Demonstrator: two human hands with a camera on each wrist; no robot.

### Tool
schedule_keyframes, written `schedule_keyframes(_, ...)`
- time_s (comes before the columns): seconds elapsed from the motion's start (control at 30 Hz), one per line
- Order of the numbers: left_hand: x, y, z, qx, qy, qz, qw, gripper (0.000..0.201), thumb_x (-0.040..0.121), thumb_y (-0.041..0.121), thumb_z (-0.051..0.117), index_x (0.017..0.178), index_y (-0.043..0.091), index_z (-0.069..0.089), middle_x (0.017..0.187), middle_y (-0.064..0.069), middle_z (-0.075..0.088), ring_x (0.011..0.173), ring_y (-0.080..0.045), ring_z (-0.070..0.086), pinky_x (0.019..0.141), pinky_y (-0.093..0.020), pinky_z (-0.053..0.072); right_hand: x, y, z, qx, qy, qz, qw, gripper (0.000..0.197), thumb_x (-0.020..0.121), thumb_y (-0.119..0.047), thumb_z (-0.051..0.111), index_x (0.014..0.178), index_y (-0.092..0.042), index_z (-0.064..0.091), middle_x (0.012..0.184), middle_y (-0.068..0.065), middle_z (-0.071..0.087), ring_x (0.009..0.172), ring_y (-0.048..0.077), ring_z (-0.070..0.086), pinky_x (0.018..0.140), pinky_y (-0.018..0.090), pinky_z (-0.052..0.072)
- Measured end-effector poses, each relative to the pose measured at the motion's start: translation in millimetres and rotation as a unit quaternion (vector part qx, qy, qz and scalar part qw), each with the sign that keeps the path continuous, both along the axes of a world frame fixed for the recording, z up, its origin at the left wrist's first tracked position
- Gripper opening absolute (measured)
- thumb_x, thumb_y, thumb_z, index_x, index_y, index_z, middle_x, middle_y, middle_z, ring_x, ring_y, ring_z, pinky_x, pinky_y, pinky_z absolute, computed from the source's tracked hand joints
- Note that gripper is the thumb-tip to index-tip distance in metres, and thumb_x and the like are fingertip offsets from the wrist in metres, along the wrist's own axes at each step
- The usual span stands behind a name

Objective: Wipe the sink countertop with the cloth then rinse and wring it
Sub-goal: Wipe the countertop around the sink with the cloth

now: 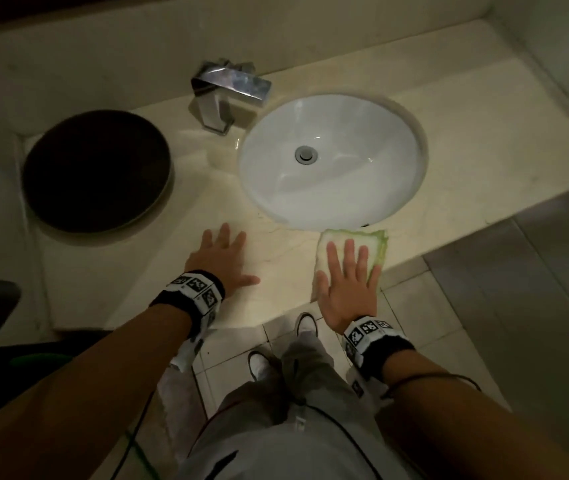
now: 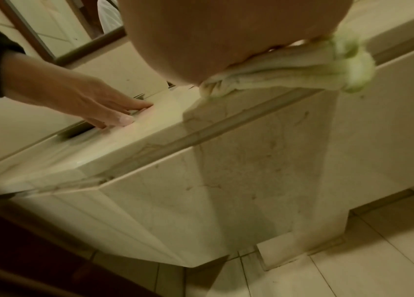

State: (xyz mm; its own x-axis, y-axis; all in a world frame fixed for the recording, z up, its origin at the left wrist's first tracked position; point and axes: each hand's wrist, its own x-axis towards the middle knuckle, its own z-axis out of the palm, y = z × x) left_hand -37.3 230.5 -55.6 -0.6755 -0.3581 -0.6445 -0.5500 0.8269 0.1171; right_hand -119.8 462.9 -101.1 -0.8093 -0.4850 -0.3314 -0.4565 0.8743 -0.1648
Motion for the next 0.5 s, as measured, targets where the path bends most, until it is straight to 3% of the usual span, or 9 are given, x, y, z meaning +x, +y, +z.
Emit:
schedule_keyframes(0.1, 1.4, -2.6, -9.0, -0.001, 0.005, 0.002, 1.000, 0.103, 0.080, 0.068, 0.057, 0.153, 0.033, -0.007, 0.160, 0.000, -0.019, 0.147, -0.033, -0.011, 0.116, -0.056, 0.019, 6.6, -17.3, 1.6, -0.007, -0.013, -0.002, 1.000, 0.063, 0.094, -0.050, 0.000, 0.152, -0.032, -0.016, 0.160, 0.003, -0.022, 0.146, 0.032, -0.023, 0.117, 0.055, -0.011)
schedule_keyframes(0.3, 2.2, -3.9, -18.0, -0.012, 0.012, 0.001, 1.000, 0.103, 0.078, 0.072, 0.055, 0.152, 0.034, -0.006, 0.161, -0.001, -0.017, 0.148, -0.033, -0.009, 0.115, -0.056, 0.021, 35.1, -67.3, 5.6, -0.016, -0.027, 0.095, 0.995, 0.063, 0.097, -0.047, 0.010, 0.154, -0.029, -0.009, 0.161, 0.005, -0.017, 0.146, 0.035, -0.022, 0.116, 0.059, -0.011)
schedule_keyframes(0.5, 1.6, -4.9, -18.5, -0.009, 0.012, 0.003, 1.000, 0.103, 0.077, 0.075, 0.053, 0.152, 0.035, -0.005, 0.161, -0.001, -0.017, 0.148, -0.033, -0.009, 0.115, -0.056, 0.020, 34.2, -71.1, 5.7, -0.001, -0.027, 0.146, 0.989, 0.060, 0.099, -0.051, 0.010, 0.152, -0.034, -0.012, 0.159, -0.001, -0.023, 0.145, 0.028, -0.026, 0.116, 0.055, -0.014)
